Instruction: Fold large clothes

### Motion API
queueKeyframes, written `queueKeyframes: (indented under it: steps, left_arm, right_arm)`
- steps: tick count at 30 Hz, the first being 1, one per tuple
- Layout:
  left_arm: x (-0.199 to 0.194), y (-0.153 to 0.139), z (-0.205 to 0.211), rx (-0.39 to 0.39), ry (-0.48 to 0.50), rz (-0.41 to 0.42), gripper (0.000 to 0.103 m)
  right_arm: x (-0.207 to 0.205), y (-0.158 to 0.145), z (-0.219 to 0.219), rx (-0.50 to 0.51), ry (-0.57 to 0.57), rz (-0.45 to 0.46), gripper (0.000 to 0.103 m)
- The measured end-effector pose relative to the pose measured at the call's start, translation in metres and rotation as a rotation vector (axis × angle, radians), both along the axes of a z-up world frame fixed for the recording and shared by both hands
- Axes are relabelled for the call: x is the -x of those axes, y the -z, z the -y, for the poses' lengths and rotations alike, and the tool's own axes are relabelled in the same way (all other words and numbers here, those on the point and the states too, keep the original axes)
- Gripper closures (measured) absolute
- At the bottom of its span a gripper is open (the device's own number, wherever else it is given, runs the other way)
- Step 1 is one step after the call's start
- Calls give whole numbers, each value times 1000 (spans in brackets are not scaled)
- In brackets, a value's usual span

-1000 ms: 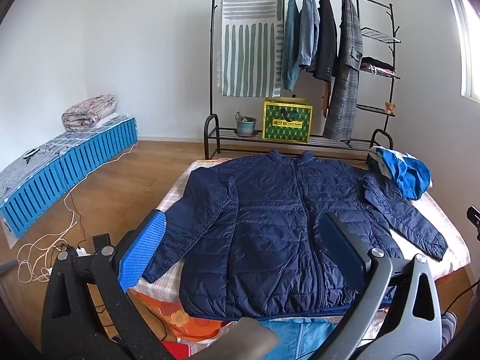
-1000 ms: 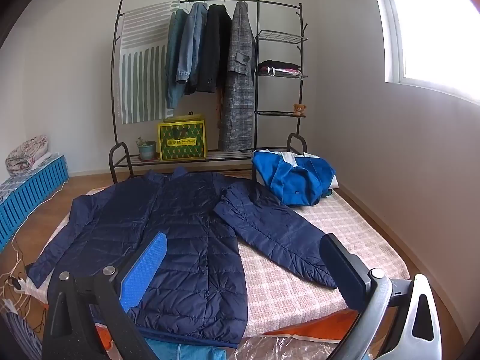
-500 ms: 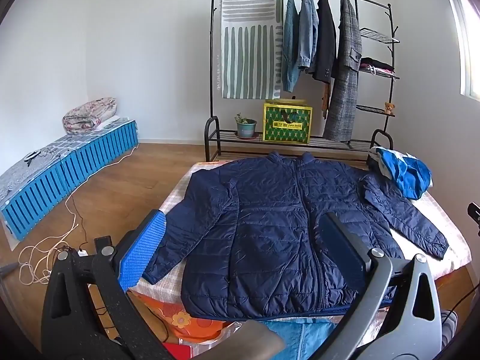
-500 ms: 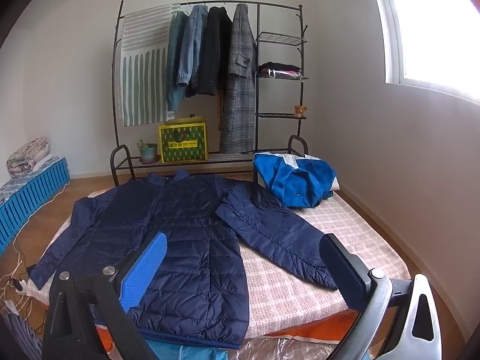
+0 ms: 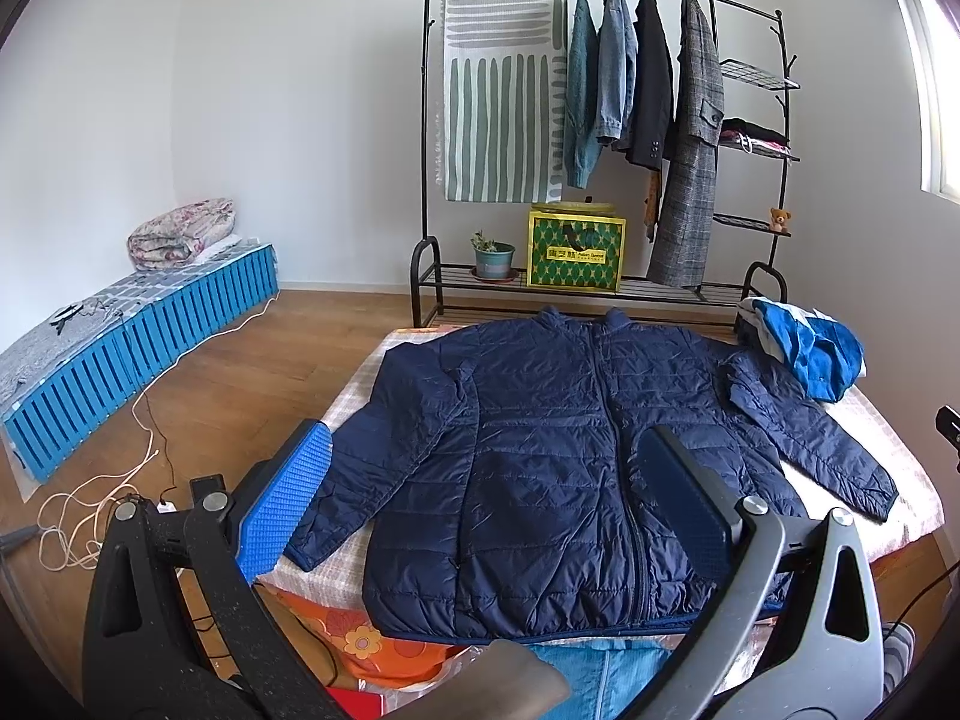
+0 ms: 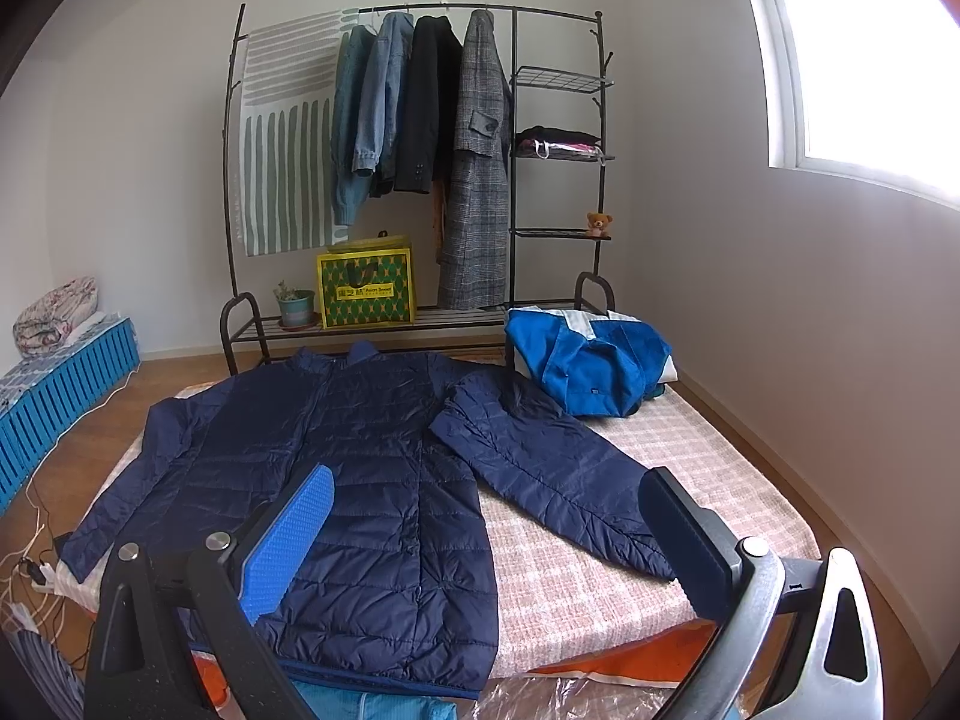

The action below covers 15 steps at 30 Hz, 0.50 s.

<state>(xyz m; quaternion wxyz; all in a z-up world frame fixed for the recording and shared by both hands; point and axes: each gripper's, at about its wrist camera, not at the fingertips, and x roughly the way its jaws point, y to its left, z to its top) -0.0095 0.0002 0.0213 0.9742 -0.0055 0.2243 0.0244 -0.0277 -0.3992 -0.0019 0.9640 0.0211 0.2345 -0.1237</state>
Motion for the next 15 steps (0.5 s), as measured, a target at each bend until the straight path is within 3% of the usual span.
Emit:
queueKeyframes:
  steps: [15]
  left_arm:
    - [-1,-3,-1,6,-3,3,0]
  right_arm:
    - [1,0,-1,-2,-2,-4,0]
